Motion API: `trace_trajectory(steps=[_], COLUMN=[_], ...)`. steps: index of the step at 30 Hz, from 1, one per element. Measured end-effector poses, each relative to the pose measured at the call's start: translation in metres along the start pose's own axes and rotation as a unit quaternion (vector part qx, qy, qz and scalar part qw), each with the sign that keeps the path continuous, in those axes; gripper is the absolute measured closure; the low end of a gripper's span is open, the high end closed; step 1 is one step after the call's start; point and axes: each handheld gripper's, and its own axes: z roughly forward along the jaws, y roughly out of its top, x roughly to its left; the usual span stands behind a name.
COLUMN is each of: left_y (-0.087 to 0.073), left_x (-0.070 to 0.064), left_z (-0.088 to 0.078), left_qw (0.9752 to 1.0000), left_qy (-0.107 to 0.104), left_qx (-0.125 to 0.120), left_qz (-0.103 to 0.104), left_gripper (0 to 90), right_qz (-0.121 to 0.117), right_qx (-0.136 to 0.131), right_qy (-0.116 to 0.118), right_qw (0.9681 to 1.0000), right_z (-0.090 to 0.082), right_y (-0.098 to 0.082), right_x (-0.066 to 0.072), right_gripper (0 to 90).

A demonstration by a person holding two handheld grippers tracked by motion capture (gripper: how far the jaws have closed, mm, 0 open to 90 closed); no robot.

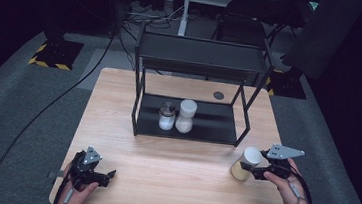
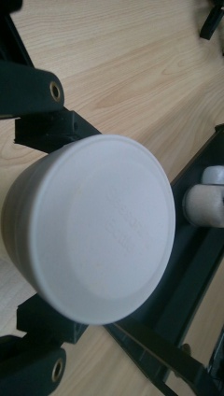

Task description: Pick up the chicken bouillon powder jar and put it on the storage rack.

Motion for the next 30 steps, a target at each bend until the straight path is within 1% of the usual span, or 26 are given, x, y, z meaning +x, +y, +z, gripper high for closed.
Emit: trace_trajectory(steps=[3, 13, 20, 26, 30], left_y=[0.000, 0.000, 0.000, 0.001, 0.001], left_x=[0.000, 0.000, -0.001, -0.001, 0.000], left_z=[0.000, 0.000, 0.000, 0.000, 0.000], left_qw=[1.0000, 1.0000, 1.0000, 1.0000, 1.0000], left_qy=[0.000, 0.001, 0.002, 0.003, 0.002], left_qx=[0.000, 0.000, 0.001, 0.002, 0.002], left_qz=[0.000, -0.001, -0.002, -0.001, -0.001], left_gripper=[2.8, 2.9, 2.9, 2.5, 2.4], right_qz=[-0.010, -0.024, -0.024, -0.031, -0.034], right_qx=[-0.001, -0.004, -0.007, -0.009, -0.010], right_qy=[-0.003, -0.002, 0.003, 0.003, 0.008], right_qw=[0.9999, 0.9997, 0.9997, 0.9995, 0.9993], right_z=[-0.003, -0.009, -0.011, -0.009, -0.007], right_y=[0.008, 0.033, 0.046, 0.058, 0.067], right_x=[0.001, 0.000, -0.003, -0.004, -0.006], right_gripper=[33.8, 33.7, 33.8, 33.7, 33.8])
